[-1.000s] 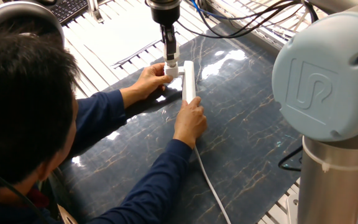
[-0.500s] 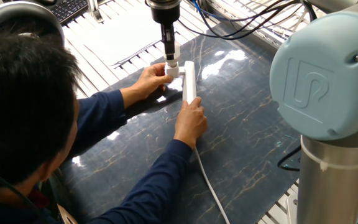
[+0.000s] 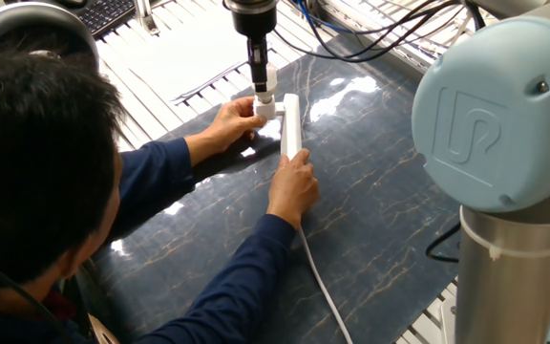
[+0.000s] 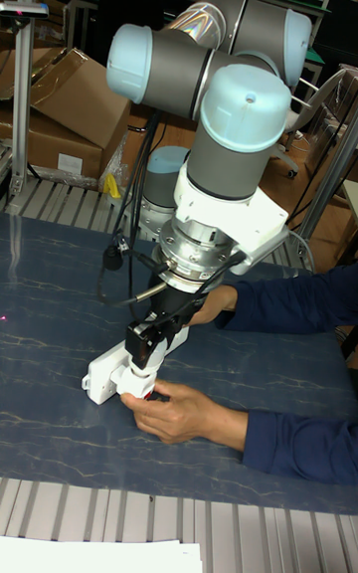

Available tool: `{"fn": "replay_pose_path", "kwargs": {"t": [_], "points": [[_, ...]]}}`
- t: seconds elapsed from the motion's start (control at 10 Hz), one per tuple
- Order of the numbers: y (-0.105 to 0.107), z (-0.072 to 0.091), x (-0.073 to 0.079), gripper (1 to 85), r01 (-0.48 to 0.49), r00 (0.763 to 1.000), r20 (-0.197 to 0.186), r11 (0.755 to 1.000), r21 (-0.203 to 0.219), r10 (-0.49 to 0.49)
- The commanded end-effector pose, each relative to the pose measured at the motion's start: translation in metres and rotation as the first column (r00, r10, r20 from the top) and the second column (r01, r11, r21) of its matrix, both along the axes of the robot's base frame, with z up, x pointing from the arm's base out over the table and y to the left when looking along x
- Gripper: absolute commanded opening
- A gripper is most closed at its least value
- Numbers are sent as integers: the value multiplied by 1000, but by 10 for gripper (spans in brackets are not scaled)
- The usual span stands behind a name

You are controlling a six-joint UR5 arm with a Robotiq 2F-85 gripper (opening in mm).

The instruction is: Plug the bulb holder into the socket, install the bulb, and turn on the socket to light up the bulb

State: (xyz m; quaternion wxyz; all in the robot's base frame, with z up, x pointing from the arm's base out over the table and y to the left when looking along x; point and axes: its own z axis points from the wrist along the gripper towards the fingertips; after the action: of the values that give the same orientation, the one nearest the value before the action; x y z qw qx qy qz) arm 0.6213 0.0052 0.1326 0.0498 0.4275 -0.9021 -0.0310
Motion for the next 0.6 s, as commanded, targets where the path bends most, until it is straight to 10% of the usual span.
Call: {"fn": "replay_pose_path", "kwargs": {"t": [0.0,0.5], "points": [[6,1,-2,10,54,998,-14,998,27,-53],[5,0,-2,10,98,995,-27,995,35,-97]]}}
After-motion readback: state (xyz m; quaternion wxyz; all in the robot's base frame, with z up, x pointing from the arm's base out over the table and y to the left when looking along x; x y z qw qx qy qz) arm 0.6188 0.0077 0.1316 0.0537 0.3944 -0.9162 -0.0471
